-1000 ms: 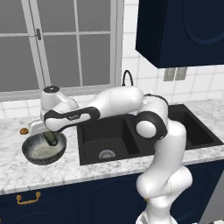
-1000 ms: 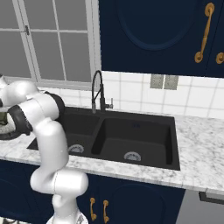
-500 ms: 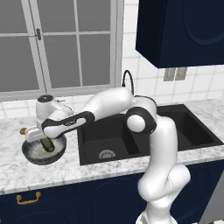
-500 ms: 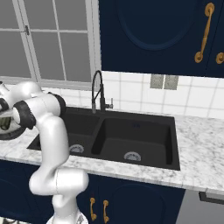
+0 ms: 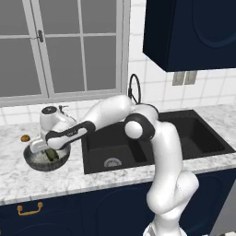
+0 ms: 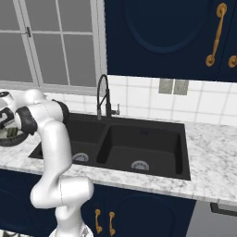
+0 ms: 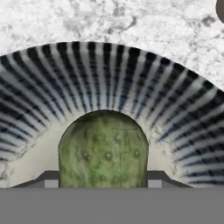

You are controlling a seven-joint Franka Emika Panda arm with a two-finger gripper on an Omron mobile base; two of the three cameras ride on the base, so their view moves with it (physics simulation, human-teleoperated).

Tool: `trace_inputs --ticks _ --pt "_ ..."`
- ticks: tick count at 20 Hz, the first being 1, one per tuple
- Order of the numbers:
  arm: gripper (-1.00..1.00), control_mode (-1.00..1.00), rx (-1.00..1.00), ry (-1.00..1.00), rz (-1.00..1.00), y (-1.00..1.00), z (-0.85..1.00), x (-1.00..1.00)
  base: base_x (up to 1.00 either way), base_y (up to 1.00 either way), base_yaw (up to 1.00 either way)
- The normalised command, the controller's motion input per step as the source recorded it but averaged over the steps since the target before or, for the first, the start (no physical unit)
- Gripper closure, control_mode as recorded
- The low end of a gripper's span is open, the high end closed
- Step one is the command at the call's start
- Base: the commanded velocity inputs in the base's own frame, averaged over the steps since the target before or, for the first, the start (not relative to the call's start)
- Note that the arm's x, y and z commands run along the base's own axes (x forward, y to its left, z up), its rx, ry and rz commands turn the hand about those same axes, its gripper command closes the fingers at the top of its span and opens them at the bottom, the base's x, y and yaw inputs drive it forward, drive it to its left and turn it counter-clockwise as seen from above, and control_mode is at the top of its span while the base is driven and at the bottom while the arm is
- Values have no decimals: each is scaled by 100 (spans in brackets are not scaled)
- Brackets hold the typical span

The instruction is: Pick the cucumber from the sink and place it in the bowl. Then pick the bowl and place it in the microwave. Then close the microwave door and press the start button.

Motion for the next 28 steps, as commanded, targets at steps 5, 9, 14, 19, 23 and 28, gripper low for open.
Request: trace_inputs --ticks 5,9,14,19,23,28 --pt "100 -100 0 4 0 4 -34 27 0 0 0" --pt "-100 -100 0 0 0 16 -3 -3 0 0 0" --pt "-100 -100 0 -2 0 0 3 -24 0 0 0" --pt "-100 -100 1 -9 0 -12 45 -46 0 0 0" --pt "-100 -100 6 -6 -7 -46 63 -61 0 0 0" --pt "-100 -100 14 4 -15 -89 26 -34 0 0 0"
